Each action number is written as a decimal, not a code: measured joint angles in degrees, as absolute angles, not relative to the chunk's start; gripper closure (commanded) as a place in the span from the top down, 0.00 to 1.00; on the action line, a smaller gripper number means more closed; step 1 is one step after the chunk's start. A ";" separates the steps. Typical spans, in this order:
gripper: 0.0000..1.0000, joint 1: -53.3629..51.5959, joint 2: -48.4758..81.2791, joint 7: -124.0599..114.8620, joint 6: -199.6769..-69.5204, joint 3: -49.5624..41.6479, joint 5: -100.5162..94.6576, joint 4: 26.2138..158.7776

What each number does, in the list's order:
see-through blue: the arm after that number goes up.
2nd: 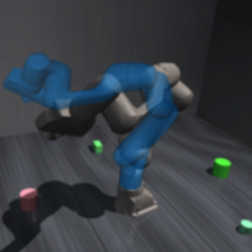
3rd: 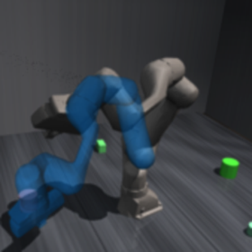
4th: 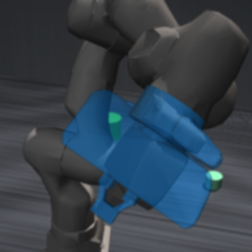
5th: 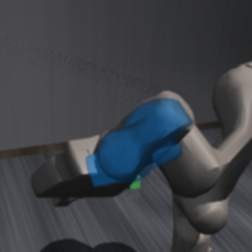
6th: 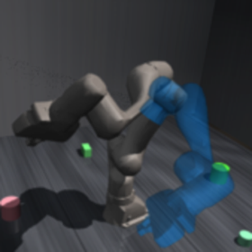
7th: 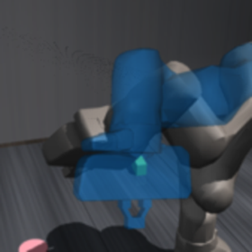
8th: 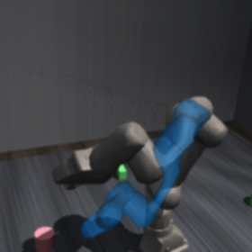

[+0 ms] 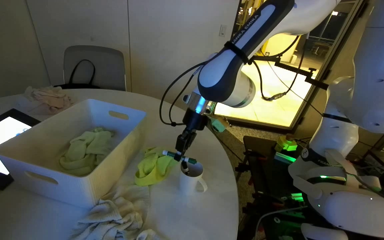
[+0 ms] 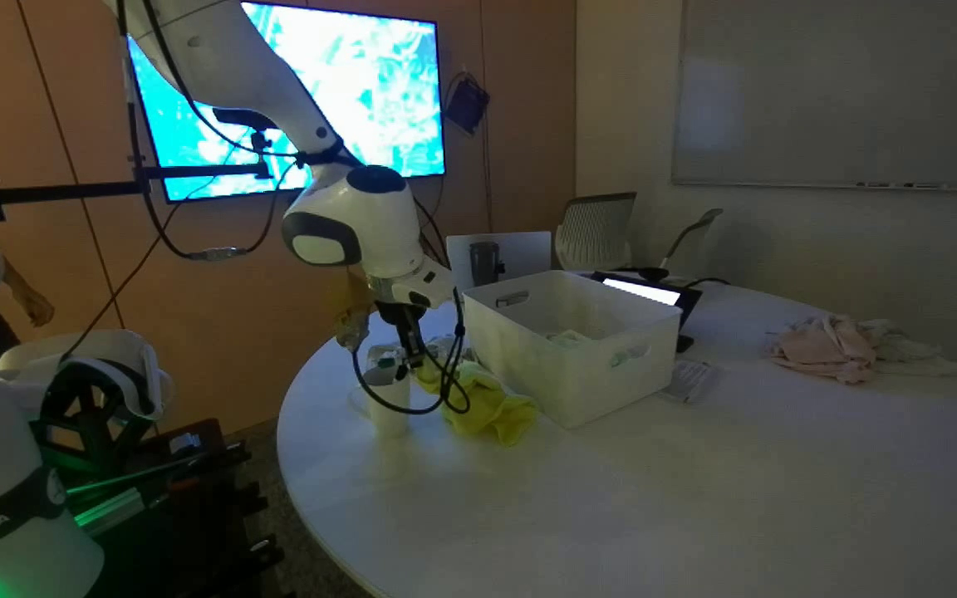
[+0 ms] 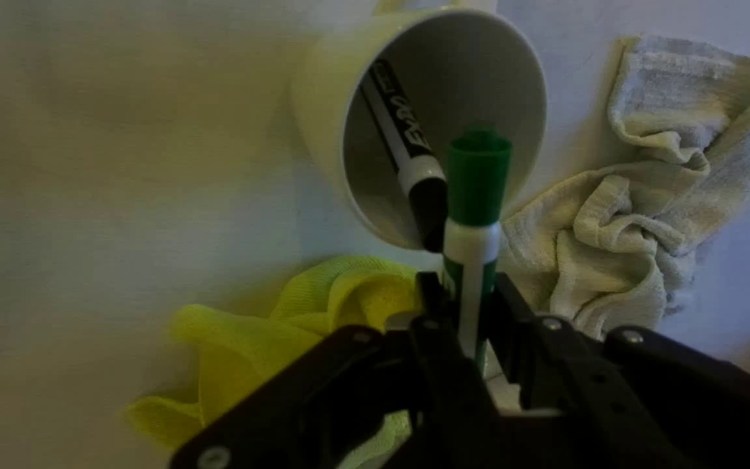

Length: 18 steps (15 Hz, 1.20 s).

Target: Put the green towel in the basket, then put the two markers in the cup, then put the other green towel in the basket, then the black tape in the cup, then the white towel in the basket

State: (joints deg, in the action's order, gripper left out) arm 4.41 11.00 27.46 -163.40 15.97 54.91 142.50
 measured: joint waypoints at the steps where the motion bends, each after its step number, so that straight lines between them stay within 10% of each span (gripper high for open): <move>1: 0.07 4.42 11.13 29.65 -164.66 16.32 57.72 142.60; 18: 0.07 1.98 11.64 76.91 -182.68 20.54 110.18 137.00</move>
